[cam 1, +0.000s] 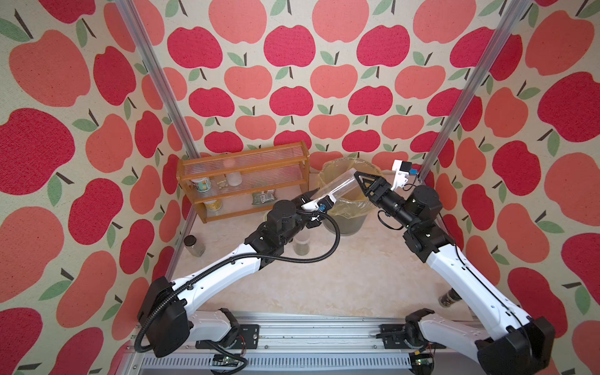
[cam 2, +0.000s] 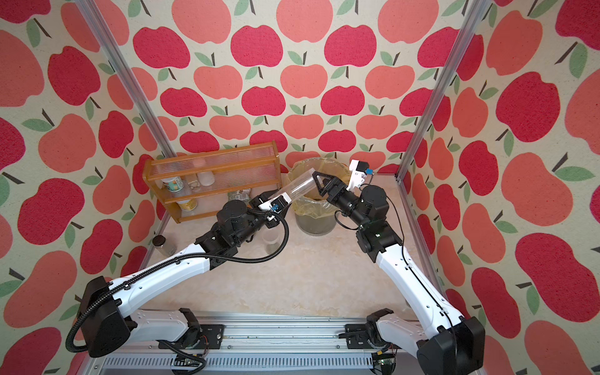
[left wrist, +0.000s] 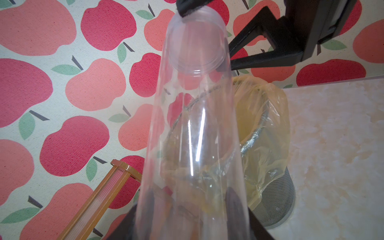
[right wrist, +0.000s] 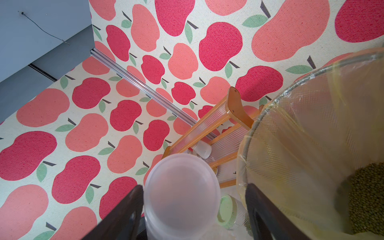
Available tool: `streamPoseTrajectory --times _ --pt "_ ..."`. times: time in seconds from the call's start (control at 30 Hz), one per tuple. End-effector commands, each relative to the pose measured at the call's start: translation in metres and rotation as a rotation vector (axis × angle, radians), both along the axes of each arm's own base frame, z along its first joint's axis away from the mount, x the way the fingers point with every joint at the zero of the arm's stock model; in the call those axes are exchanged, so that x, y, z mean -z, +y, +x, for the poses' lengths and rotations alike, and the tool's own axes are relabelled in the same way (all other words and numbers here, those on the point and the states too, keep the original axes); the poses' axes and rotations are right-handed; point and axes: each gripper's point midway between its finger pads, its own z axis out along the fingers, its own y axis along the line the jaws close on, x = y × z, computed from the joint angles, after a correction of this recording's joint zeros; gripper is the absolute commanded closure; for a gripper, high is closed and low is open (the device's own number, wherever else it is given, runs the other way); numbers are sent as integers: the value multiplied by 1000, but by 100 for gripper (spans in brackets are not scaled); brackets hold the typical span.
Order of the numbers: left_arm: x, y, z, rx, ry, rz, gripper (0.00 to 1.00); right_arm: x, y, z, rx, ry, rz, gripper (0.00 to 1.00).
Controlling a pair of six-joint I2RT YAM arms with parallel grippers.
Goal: Empty moldy mung beans from jars
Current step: Unscrew the lid from the jar.
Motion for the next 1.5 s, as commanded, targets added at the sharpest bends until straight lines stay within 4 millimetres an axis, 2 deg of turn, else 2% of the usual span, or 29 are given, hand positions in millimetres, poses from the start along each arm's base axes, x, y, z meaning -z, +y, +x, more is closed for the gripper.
streamPoseTrajectory --times 0.0,0.3,0.6,0.7,0.93,1.13,1.47 --pt "-15 -2 -4 14 -42 -35 58 -9 0 2 -11 -16 45 21" --pt "-13 -3 -3 9 -40 -28 58 -9 11 10 -51 -10 87 28" --pt "-11 -3 -1 8 -9 -46 58 -10 14 10 -64 -31 101 48" --pt "-18 2 -1 14 51 -114 58 -11 15 9 -73 -50 99 52" --pt "-42 18 -1 53 282 -322 59 -18 13 7 -73 -127 116 55" --pt "-63 40 -7 99 378 -476 60 -28 15 5 -96 -191 154 56" --pt "-69 47 -12 171 418 -520 59 -39 22 3 -155 -252 206 56"
